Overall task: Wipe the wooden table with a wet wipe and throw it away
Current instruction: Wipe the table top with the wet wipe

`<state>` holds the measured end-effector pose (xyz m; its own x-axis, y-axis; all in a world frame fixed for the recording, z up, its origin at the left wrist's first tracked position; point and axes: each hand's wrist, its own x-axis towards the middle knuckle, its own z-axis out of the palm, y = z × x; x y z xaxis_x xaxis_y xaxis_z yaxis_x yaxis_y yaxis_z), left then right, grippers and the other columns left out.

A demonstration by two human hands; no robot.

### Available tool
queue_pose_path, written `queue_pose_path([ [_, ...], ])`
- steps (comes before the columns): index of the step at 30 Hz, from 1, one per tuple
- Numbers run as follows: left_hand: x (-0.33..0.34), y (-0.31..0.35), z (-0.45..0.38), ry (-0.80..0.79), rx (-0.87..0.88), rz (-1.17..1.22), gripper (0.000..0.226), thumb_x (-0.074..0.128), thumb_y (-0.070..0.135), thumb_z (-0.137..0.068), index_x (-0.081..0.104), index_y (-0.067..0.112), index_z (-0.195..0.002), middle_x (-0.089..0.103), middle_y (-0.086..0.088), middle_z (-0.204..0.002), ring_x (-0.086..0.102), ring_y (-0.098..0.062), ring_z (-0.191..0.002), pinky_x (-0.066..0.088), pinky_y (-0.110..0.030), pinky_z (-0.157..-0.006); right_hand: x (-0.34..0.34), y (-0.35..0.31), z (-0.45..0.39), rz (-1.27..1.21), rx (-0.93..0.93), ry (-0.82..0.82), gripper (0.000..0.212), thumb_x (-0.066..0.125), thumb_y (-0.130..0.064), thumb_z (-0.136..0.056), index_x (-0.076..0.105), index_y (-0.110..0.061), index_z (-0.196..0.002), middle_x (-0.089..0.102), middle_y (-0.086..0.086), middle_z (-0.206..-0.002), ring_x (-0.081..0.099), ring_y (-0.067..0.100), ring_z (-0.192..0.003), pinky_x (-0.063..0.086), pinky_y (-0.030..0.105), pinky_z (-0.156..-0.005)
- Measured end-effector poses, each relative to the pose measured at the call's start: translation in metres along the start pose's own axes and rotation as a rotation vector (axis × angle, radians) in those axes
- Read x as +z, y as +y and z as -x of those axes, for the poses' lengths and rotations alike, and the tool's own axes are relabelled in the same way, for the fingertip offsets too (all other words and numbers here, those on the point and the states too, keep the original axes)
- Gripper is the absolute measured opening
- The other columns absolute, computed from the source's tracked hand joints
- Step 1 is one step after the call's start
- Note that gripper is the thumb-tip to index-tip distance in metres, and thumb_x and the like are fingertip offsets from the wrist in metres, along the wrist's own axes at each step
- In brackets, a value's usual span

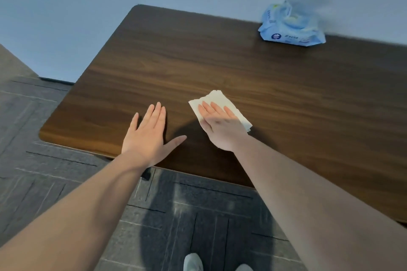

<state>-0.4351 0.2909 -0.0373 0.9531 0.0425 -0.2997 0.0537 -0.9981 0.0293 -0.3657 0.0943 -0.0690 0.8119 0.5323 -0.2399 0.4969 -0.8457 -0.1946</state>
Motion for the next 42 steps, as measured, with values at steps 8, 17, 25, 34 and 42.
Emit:
queue_pose_path([
  [8,0.007,0.142,-0.022,0.003,0.264,0.029,0.097,0.019,0.078,-0.08,-0.005,0.018,-0.152,-0.01,0.004,-0.16,-0.014,-0.011,-0.145,-0.002,-0.041,-0.119,0.0,0.137,0.091,-0.065,0.303,0.037,0.053,0.013,-0.043,-0.101,0.002,-0.028,-0.151,-0.002,-0.009,-0.161,-0.004,0.013,-0.148,-0.004,0.037,-0.117],
  [17,0.016,0.296,-0.029,-0.034,0.517,0.045,0.089,0.024,0.074,-0.084,-0.004,0.022,-0.152,-0.008,0.005,-0.16,-0.013,-0.01,-0.145,-0.001,-0.042,-0.119,0.003,0.281,0.223,-0.059,0.667,0.074,0.053,0.013,-0.036,-0.101,0.001,-0.022,-0.151,-0.003,-0.003,-0.161,-0.004,0.019,-0.148,-0.001,0.041,-0.119],
  [25,0.024,0.386,-0.029,-0.064,0.646,-0.001,0.089,0.023,0.075,-0.083,-0.007,0.024,-0.151,-0.011,0.006,-0.159,-0.015,-0.009,-0.144,-0.004,-0.041,-0.119,0.006,0.364,0.324,-0.177,0.948,0.133,0.053,0.016,-0.028,-0.101,0.0,-0.02,-0.151,-0.002,-0.003,-0.161,-0.003,0.017,-0.148,0.0,0.041,-0.119],
  [34,0.039,0.408,-0.029,-0.053,0.647,-0.083,0.094,0.003,0.081,-0.077,-0.011,0.023,-0.15,-0.018,0.007,-0.158,-0.019,-0.009,-0.143,-0.012,-0.043,-0.116,0.01,0.403,0.364,-0.202,1.106,0.149,0.053,0.012,-0.029,-0.1,-0.002,-0.02,-0.151,-0.003,-0.003,-0.161,-0.004,0.017,-0.148,0.0,0.041,-0.119],
  [42,0.035,0.409,-0.032,-0.108,0.636,-0.062,0.093,0.011,0.079,-0.08,-0.011,0.023,-0.15,-0.019,0.007,-0.158,-0.02,-0.008,-0.143,-0.012,-0.042,-0.116,0.007,0.371,0.334,-0.223,1.021,0.143,0.054,0.013,-0.033,-0.1,-0.001,-0.02,-0.151,-0.003,0.0,-0.161,-0.003,0.021,-0.148,0.0,0.043,-0.119],
])
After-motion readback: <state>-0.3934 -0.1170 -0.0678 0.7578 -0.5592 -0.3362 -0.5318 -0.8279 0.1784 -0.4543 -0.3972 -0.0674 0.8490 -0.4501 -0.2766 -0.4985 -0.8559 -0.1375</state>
